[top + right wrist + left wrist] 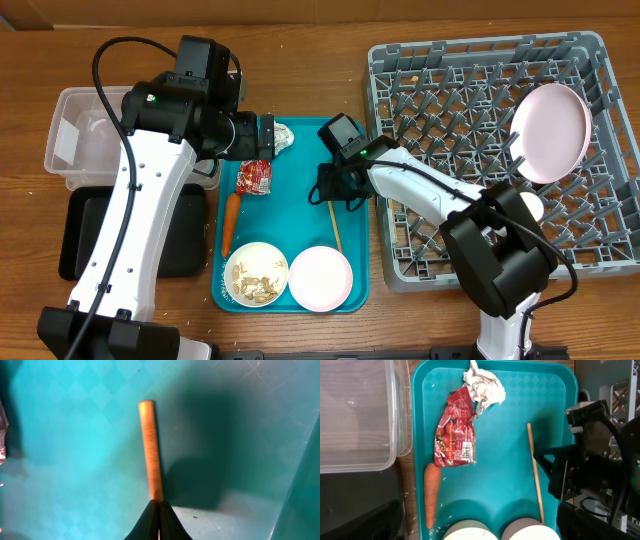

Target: Sort waste into correct bins and load items into the dishwasher

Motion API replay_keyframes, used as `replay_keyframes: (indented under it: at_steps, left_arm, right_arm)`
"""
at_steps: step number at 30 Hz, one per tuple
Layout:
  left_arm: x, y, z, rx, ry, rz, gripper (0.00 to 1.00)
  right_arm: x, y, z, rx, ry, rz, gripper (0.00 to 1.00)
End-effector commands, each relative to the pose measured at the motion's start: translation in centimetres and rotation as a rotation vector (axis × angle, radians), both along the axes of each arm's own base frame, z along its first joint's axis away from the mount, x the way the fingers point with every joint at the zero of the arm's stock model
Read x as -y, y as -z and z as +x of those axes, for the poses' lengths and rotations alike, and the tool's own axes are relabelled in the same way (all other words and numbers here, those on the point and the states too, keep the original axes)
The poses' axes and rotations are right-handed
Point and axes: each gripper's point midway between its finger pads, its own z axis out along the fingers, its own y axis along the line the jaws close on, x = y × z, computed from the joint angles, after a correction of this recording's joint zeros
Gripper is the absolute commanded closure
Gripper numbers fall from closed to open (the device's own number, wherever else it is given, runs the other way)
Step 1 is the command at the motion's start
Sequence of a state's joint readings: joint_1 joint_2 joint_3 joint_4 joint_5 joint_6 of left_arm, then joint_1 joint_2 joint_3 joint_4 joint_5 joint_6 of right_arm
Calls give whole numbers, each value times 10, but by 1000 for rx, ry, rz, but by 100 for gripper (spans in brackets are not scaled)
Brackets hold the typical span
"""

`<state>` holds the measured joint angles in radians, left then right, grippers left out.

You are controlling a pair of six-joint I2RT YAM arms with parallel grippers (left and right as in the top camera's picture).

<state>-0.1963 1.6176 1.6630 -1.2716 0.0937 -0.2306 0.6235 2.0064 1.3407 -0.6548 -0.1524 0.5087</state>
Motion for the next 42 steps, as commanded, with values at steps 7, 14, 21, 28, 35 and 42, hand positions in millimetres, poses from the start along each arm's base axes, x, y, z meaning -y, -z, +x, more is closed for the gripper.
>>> replay_keyframes:
  at_steps: [7,14,21,28,35,42]
  left_arm:
    - [1,-11,1,32,8,-11,0]
    - [1,-11,1,32,8,-11,0]
    - [1,-11,1,32,8,-11,0]
    - [1,-11,1,32,8,-11,0]
    - [1,-11,1,32,8,-11,0]
    - [1,-11,1,32,8,-11,0]
  right_arm:
    - [-2,-151,23,285,4,163,96]
    - [61,-214,34,400,101,182,96]
    - [129,-194,37,327,161,54,96]
    - [79,-191,14,283,-24,166,76]
    - [25,-143,0,232,39,73,54]
    - [-14,-43,-11,56,25,-5,53]
